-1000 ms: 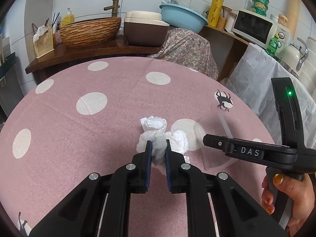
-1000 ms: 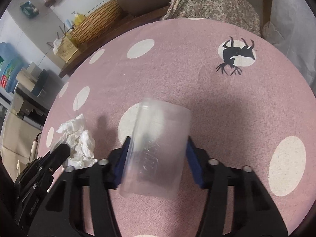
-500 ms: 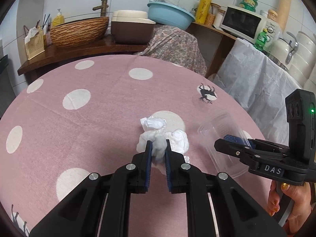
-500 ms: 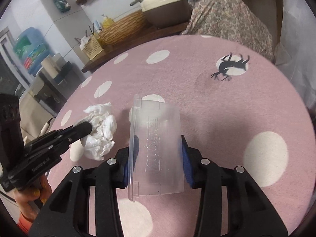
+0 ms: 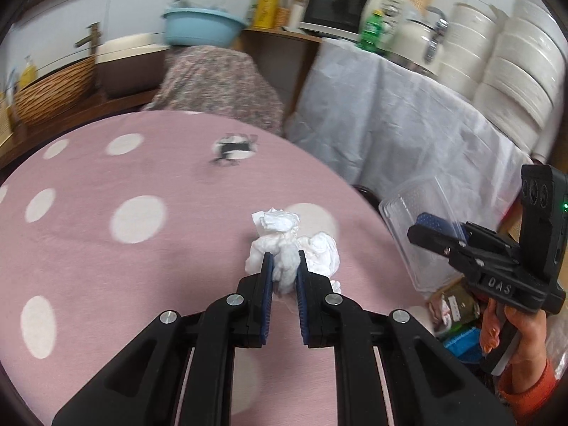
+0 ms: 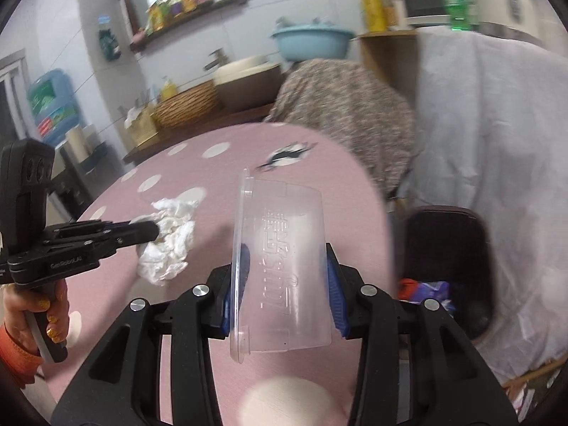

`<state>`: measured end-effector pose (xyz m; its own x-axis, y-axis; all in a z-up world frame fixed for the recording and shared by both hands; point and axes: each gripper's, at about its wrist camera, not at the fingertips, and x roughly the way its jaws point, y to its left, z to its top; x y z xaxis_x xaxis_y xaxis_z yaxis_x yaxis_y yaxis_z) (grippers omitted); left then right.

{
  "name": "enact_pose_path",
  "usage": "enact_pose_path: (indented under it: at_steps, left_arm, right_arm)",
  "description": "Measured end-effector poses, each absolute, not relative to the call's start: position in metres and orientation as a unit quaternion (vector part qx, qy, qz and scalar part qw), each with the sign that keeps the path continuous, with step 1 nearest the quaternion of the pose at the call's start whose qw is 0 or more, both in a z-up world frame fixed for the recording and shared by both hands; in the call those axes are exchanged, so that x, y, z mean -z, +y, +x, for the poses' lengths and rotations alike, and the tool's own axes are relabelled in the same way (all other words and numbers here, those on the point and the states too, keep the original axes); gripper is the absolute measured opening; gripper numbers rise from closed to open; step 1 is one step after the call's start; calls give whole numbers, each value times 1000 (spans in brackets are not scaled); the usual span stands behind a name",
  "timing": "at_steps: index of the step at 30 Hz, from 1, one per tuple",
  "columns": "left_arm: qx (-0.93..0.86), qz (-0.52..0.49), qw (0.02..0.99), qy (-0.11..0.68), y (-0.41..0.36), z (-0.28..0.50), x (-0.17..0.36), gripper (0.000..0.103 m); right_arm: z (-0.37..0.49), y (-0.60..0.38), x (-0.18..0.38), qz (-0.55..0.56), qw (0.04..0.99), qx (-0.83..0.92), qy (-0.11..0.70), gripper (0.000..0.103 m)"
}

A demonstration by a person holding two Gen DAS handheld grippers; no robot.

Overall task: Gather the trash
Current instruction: 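Carry the tissue and clear container over the black bin with both tools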

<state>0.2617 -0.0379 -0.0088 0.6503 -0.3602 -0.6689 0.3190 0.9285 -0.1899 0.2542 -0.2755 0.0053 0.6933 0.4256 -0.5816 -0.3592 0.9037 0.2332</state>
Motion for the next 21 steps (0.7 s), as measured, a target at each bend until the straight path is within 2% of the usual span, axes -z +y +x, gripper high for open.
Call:
enact_pose_path:
  at_steps: [9, 21]
  left_arm:
    - [262, 16, 892, 368, -145, 269, 5, 13]
    - [280, 68, 873, 395, -251, 308, 26, 13]
  right_arm:
    - [237, -402, 2, 71, 943, -76, 315, 42]
    - [282, -462, 69, 81, 928, -23, 364, 42]
